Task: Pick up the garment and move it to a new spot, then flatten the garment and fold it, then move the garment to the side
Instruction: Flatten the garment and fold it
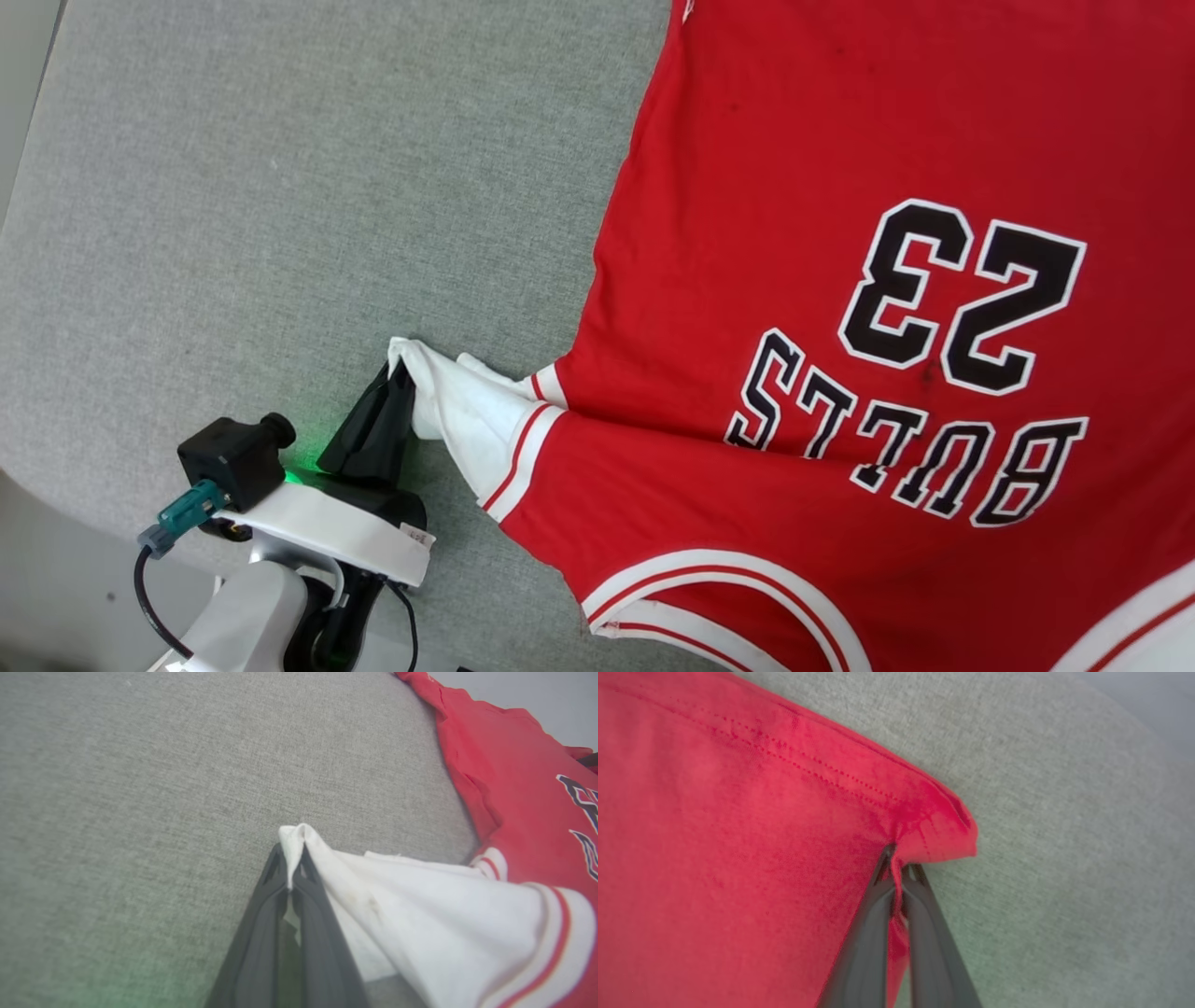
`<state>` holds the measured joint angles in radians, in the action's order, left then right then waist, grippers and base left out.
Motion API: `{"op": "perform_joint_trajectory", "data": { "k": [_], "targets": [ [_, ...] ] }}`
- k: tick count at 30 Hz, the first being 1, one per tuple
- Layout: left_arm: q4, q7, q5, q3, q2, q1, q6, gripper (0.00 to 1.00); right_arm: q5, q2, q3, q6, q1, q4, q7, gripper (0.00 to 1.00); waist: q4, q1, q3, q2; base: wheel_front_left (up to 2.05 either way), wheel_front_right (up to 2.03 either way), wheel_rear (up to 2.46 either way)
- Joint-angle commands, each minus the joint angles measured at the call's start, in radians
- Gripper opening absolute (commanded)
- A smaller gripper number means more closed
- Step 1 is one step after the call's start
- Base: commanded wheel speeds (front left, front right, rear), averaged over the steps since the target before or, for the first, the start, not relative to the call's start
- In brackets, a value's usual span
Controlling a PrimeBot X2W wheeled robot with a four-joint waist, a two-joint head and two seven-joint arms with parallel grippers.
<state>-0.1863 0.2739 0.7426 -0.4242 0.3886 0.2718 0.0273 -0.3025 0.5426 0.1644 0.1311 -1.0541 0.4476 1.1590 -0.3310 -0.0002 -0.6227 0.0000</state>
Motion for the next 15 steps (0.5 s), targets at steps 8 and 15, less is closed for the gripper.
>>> {"op": "perform_joint_trajectory", "data": {
  "k": [8,15],
  "targets": [
    [-0.052,-0.012,-0.007,0.032,0.006,-0.068,-0.005,0.00,-0.082,-0.020,0.033,-0.001,0.048,0.031,-0.218,0.00,0.066,0.0002,0.146,0.0000,0.00,0.00,0.00],
    [-0.042,-0.013,0.005,0.053,0.018,-0.133,-0.030,0.00,-0.207,0.054,0.093,-0.001,0.191,-0.038,-0.339,0.00,0.108,0.0002,0.270,0.0000,0.00,0.00,0.00]
  ]
}}
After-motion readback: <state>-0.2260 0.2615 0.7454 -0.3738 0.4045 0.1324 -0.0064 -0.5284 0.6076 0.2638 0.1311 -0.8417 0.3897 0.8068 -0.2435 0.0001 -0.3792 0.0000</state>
